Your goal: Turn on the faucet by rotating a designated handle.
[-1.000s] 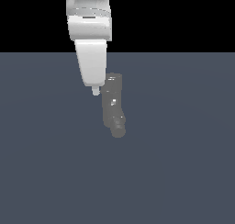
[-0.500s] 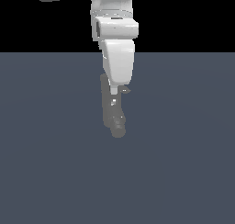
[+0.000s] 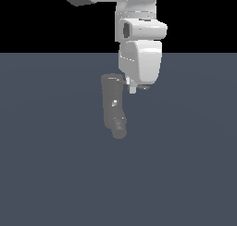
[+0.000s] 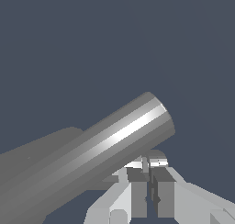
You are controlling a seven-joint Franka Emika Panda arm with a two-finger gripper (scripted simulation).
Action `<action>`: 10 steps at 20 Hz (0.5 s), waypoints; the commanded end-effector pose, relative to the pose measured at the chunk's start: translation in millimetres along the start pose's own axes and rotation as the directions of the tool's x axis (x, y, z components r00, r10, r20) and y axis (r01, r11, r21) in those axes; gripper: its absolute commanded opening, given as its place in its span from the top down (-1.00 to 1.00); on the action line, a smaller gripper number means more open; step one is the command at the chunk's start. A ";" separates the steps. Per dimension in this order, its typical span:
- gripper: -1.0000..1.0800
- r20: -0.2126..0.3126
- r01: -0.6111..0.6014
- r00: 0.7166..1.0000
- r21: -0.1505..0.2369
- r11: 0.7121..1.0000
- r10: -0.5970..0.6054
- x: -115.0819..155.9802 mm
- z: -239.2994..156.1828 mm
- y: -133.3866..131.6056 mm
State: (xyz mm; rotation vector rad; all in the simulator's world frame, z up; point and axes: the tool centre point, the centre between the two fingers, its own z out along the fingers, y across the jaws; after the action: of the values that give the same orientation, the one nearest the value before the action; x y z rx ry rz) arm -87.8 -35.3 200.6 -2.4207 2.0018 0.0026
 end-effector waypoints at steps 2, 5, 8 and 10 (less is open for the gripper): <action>1.00 0.000 -0.001 1.000 0.000 1.000 0.001 5.6 -0.1 -5.1; 1.00 0.000 -0.004 1.000 0.000 1.000 0.004 14.8 -0.1 -12.5; 1.00 -0.001 -0.007 1.000 0.000 1.000 0.007 24.0 -0.2 -19.8; 1.00 -0.001 -0.009 1.000 0.000 1.000 0.009 30.1 -0.2 -24.7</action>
State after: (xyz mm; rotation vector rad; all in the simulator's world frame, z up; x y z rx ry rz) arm -64.5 -54.2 200.8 -2.4190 2.0090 0.0067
